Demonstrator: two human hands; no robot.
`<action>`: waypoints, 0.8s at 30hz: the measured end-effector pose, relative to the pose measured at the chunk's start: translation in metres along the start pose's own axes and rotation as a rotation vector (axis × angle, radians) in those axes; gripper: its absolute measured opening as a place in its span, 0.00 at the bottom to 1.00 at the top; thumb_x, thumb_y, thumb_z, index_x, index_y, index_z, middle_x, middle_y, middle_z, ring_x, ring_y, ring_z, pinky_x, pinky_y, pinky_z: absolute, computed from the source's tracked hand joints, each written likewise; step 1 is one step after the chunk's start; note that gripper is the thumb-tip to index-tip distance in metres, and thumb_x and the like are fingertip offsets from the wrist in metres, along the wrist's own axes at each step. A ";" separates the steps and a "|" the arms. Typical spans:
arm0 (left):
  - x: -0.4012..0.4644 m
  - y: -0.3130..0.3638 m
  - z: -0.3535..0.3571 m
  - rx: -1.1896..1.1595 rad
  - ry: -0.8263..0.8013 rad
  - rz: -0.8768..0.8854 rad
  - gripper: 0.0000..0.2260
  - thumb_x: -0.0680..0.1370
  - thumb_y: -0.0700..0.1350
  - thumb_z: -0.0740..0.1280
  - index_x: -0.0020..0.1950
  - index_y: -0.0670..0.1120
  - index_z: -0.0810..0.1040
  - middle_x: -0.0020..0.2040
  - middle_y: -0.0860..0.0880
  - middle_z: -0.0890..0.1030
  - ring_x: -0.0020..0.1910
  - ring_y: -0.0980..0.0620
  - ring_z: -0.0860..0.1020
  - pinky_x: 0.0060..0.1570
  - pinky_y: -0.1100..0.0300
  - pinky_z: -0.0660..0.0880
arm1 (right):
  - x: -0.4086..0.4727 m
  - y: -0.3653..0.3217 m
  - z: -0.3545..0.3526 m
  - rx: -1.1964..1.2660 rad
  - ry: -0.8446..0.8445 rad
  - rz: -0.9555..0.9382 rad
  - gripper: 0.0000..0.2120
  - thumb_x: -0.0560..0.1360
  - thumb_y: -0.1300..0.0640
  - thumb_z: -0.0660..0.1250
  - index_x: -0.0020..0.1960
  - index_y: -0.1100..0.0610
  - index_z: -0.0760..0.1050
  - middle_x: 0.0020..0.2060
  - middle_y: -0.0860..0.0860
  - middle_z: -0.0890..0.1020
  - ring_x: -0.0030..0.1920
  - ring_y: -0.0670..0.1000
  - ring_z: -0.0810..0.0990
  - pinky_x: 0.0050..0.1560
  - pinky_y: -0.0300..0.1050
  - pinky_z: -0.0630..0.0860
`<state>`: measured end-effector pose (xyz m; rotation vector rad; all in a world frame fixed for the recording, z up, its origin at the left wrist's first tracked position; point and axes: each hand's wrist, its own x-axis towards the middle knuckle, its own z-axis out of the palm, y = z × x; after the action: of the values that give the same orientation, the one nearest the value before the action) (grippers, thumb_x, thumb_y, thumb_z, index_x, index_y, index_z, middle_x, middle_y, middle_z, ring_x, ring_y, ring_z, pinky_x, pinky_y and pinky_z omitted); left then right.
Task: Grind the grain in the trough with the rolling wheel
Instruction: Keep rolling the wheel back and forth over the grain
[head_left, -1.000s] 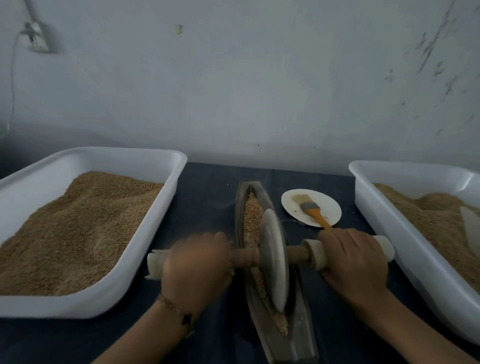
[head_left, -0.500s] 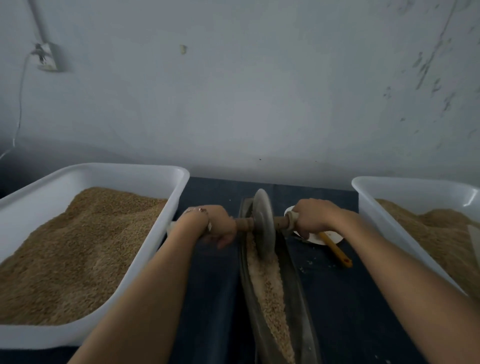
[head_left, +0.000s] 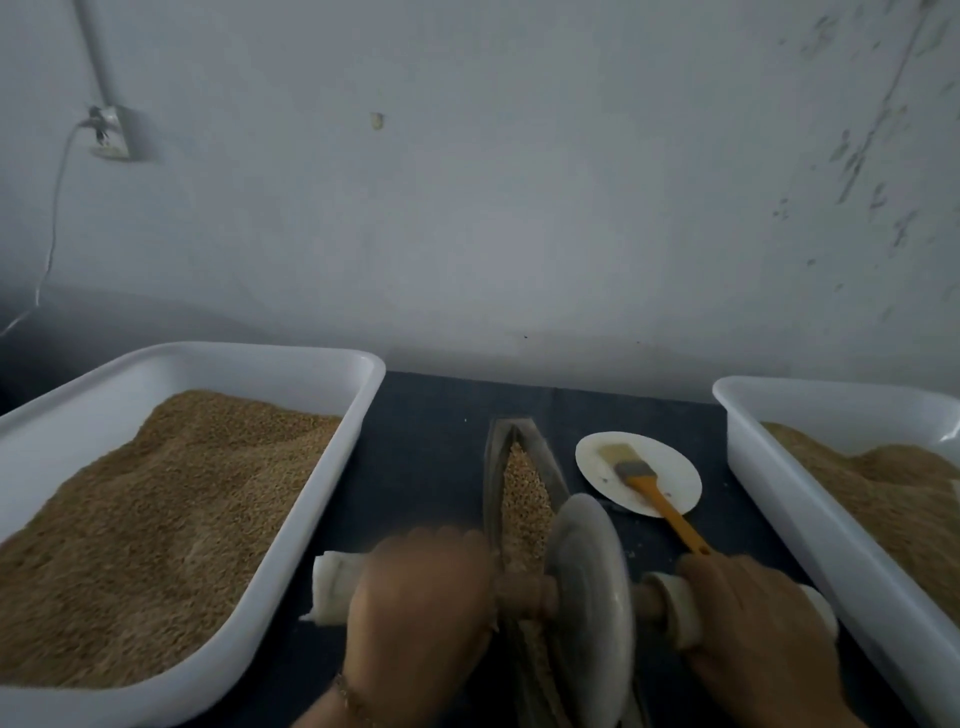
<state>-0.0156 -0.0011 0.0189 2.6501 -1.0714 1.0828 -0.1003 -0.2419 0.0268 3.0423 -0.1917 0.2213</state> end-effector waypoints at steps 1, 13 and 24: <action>0.001 -0.002 0.002 0.001 0.000 0.018 0.12 0.59 0.39 0.72 0.26 0.48 0.69 0.23 0.50 0.69 0.21 0.51 0.67 0.23 0.59 0.67 | 0.001 -0.001 0.001 0.000 0.002 -0.012 0.20 0.62 0.43 0.75 0.39 0.39 0.62 0.34 0.36 0.64 0.32 0.37 0.65 0.31 0.29 0.57; 0.114 -0.059 0.053 -0.303 -0.867 -0.287 0.05 0.65 0.48 0.68 0.31 0.48 0.77 0.32 0.51 0.79 0.33 0.53 0.78 0.35 0.61 0.74 | 0.143 0.021 -0.006 0.168 -0.281 0.044 0.04 0.61 0.52 0.65 0.36 0.46 0.74 0.35 0.45 0.78 0.37 0.47 0.76 0.34 0.44 0.69; 0.025 0.000 0.006 -0.022 -0.127 -0.024 0.09 0.67 0.46 0.66 0.31 0.50 0.67 0.27 0.52 0.70 0.25 0.53 0.67 0.30 0.60 0.62 | 0.017 0.007 0.041 0.113 0.512 -0.059 0.20 0.52 0.56 0.81 0.39 0.49 0.74 0.30 0.47 0.76 0.28 0.48 0.75 0.27 0.41 0.69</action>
<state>0.0012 -0.0175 0.0305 2.7383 -1.0638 0.9036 -0.0788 -0.2546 -0.0108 2.9650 -0.0516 1.0143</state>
